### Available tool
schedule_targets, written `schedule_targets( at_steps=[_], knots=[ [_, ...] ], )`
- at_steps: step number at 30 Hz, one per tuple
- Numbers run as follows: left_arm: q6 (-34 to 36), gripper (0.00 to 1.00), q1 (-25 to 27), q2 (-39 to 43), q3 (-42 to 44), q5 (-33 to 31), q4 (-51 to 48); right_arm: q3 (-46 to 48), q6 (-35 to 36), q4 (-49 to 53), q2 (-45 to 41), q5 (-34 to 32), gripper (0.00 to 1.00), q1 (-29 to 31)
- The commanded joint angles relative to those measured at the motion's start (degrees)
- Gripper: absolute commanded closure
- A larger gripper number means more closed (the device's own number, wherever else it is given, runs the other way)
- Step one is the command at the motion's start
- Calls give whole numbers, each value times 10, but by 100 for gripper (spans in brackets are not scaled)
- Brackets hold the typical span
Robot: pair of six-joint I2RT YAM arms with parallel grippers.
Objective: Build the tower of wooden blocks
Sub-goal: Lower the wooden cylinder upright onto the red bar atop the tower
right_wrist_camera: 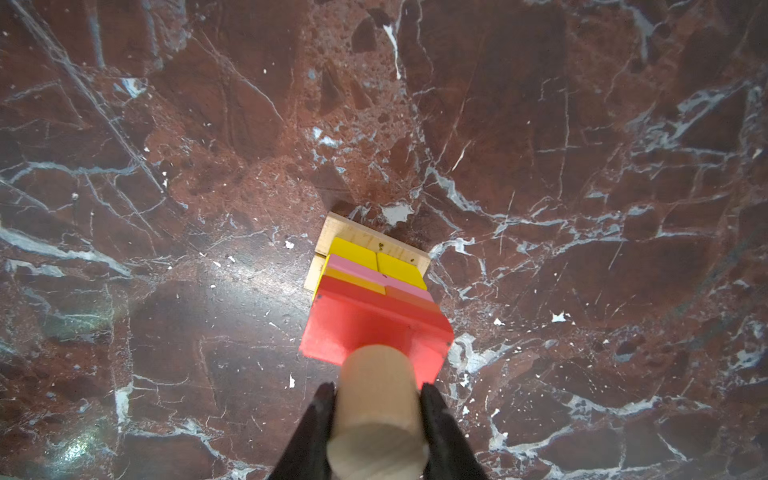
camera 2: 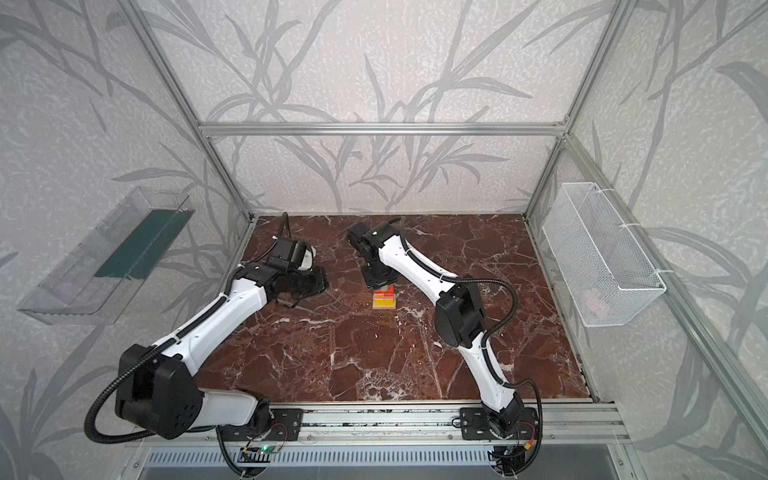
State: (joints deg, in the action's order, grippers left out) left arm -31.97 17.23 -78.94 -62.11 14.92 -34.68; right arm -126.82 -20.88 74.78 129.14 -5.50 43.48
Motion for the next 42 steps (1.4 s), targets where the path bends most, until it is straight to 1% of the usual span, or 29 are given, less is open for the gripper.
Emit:
schedule_targets(
  at_steps=[1, 13, 41, 42],
  knots=[
    [-2, 94, -3, -3, 3, 2, 3, -20, 7, 13, 9, -1, 97, -3],
    [-5, 94, -3, -5, 3, 20, 12, -23, 6, 15, 12, -1, 97, -6],
    [-4, 94, -3, -7, 2, 27, 17, -25, 2, 14, 22, 9, 95, -9],
    [-5, 94, -3, -7, 3, 27, 16, -25, 2, 14, 22, 9, 94, -8]
  ],
)
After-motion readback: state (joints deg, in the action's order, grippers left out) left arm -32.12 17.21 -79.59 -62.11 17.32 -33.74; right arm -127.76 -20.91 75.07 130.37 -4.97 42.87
